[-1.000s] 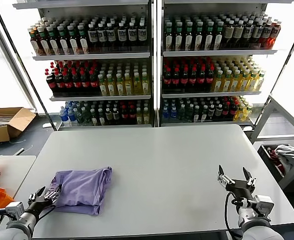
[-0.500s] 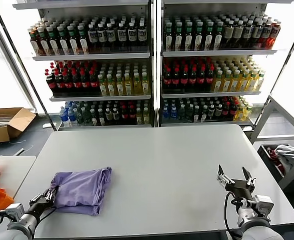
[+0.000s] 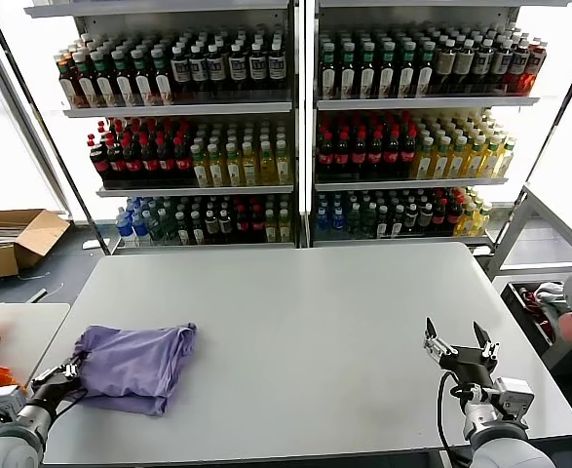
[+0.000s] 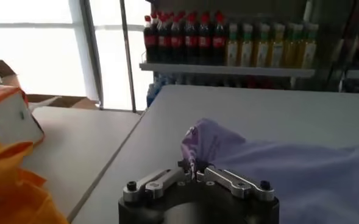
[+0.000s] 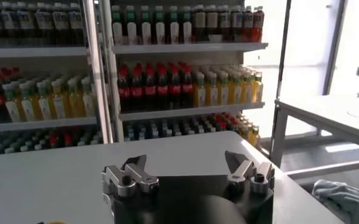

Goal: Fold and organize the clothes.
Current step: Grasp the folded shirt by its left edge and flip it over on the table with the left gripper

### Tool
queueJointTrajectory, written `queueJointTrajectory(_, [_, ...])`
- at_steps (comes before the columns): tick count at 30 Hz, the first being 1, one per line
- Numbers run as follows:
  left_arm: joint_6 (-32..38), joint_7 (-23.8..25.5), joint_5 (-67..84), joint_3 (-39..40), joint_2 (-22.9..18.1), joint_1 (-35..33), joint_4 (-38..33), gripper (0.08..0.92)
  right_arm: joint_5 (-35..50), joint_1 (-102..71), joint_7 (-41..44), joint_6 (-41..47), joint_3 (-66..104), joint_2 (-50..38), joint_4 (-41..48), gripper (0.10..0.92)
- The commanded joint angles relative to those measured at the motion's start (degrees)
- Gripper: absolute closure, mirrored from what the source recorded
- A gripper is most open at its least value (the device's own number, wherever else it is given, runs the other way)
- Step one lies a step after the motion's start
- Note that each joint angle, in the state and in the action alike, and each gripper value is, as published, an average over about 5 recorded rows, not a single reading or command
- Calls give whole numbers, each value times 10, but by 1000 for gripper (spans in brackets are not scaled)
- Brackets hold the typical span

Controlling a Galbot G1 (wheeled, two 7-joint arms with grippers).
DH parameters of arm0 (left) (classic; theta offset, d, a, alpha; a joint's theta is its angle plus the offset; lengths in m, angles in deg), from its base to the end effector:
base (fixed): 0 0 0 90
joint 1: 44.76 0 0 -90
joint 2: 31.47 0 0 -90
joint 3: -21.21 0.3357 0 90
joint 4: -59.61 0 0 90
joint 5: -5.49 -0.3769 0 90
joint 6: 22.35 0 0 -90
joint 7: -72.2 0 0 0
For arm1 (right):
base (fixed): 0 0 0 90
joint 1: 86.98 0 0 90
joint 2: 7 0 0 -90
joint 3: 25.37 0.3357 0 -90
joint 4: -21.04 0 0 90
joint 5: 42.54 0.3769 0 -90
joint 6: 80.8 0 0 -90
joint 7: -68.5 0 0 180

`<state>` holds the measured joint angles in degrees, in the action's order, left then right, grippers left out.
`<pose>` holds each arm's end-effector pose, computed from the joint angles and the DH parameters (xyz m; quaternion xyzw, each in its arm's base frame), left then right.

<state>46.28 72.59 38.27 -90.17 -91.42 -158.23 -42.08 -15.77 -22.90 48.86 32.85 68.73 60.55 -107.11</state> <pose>0.2527 0.2463 -0.2810 0.1021 -0.9734 0.0032 0.2050 0.2279 -0.0589 -0.2075 -0.0652 -0.9911 -0.0063 0.1163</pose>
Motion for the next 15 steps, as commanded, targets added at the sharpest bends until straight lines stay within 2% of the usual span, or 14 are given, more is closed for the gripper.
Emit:
queueJointTrajectory(1, [37, -16, -83, -141, 97, 31, 49, 902, 0, 2, -1, 0, -2, 1, 1, 203])
queueJointTrajectory(4, [50, -8, -109, -162, 115, 26, 46, 902, -1, 2, -1, 0, -4, 3, 1, 203])
queueJointTrajectory(8, [58, 3, -139, -147, 100, 12, -5, 902, -4, -1, -2, 0, -5, 7, 0, 203])
queueJointTrajectory(12, [45, 13, -140, -93, 67, -2, -74, 902, -8, -11, -2, 0, -1, 9, -3, 203])
queueJointTrajectory(15, [28, 13, -134, -15, 41, -12, -133, 902, -14, -21, -2, -2, 4, 12, -3, 203])
